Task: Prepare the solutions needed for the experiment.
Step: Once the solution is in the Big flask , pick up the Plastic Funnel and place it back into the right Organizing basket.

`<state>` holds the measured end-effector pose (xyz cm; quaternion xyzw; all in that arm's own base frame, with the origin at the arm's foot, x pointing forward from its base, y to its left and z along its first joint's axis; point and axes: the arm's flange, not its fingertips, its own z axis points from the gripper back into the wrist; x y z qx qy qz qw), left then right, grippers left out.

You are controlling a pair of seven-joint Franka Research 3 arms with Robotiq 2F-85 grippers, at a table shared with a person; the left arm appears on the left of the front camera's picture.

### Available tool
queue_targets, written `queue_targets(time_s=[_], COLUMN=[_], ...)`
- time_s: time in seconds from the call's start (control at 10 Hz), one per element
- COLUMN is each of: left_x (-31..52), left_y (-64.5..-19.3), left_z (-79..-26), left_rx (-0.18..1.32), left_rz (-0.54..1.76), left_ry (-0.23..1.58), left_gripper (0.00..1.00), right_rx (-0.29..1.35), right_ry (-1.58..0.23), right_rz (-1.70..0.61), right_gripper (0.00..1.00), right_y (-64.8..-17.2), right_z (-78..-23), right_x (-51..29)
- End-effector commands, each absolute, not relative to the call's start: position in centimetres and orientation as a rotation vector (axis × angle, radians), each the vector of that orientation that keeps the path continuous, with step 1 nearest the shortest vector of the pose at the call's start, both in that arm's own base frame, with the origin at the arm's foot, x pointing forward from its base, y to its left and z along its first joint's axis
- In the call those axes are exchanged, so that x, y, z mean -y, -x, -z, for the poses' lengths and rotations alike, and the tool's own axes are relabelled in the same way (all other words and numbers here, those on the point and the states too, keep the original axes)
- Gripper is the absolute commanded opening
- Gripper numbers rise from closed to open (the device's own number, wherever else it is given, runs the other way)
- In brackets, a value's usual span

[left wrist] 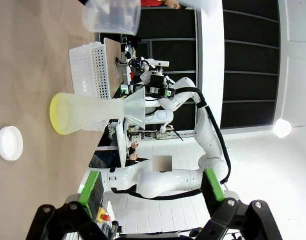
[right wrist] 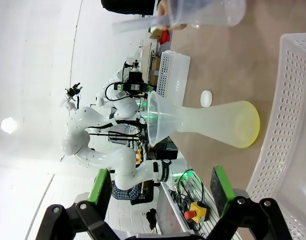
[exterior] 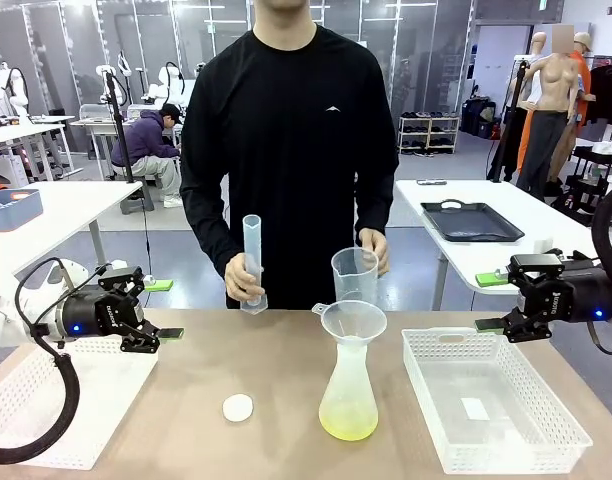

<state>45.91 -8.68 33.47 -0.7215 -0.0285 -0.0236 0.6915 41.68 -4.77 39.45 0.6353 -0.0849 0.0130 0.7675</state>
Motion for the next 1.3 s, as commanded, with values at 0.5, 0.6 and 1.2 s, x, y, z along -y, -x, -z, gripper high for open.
queue_targets(time_s=[0.5, 0.6, 1.2], left_x=[8.86, 8.86, 8.7], left_y=[-46.31, -46.31, -45.84], left_z=[-33.41, -33.41, -33.55], left_rx=[0.065, 0.065, 0.063], left_rz=[0.046, 0.046, 0.056], left_ry=[1.608, 1.608, 1.606], left_gripper=[1.0, 1.0, 1.0], right_rx=[0.198, 0.198, 0.198], right_ry=[-1.386, -1.386, -1.386], right_rz=[-0.019, -0.019, -0.019], right_gripper=[1.0, 1.0, 1.0], right_y=[-41.65, -41.65, -41.65], right_z=[-39.55, -39.55, -39.55], right_x=[4.66, 4.66, 4.66])
